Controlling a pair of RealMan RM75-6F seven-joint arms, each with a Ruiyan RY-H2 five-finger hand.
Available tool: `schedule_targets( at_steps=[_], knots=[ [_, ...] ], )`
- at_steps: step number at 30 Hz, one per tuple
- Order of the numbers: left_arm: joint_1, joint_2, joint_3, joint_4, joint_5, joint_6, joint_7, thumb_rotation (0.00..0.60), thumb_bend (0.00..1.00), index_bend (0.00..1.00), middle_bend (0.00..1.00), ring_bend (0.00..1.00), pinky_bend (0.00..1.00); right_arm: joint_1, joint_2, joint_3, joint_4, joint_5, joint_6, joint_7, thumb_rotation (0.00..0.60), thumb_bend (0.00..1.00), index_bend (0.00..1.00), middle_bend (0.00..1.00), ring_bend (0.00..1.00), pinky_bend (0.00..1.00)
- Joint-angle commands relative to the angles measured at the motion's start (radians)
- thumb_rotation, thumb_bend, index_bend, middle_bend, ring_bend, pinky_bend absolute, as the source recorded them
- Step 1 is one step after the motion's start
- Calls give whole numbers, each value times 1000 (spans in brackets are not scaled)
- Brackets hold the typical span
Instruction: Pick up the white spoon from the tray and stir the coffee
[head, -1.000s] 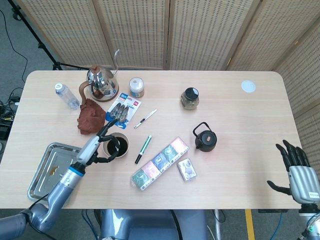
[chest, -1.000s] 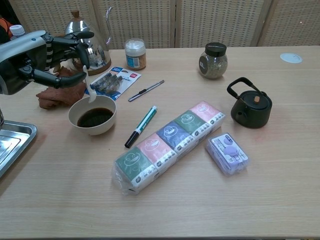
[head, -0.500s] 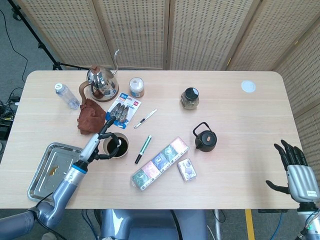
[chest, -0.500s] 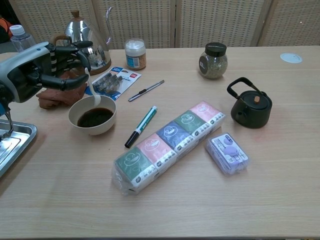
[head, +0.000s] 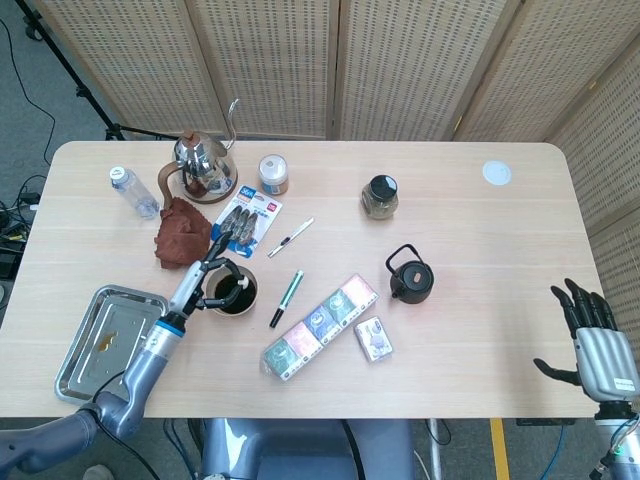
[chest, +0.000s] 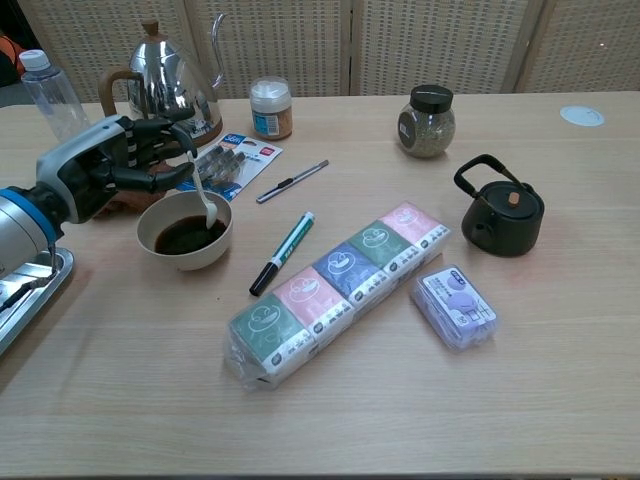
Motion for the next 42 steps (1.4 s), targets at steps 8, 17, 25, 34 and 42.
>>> schedule_targets(
  at_steps=[8, 17, 25, 34, 42],
  knots=[
    [-22, -43, 3, 58, -1, -11, -14, 600, 425, 646, 0, 0, 0, 2, 0, 2, 1, 8, -5, 1, 600, 0, 0, 0, 0, 0],
    [-28, -67, 11, 86, -1, -16, -11, 600, 426, 647, 0, 0, 0, 4, 0, 3, 4, 15, -11, 5, 600, 0, 0, 0, 0, 0],
    [-30, -86, 27, 100, 8, -14, -3, 600, 429, 647, 0, 0, 0, 5, 0, 2, 4, 13, -12, 7, 600, 0, 0, 0, 0, 0],
    [-16, -87, 43, 94, 20, 14, -16, 600, 433, 648, 0, 0, 0, 5, 2, 1, 3, 9, -10, 11, 600, 0, 0, 0, 0, 0],
    [2, -80, 59, 86, 26, 34, -35, 600, 436, 649, 0, 0, 0, 5, 1, -2, 1, 5, -9, 10, 600, 0, 0, 0, 0, 0]
  ],
)
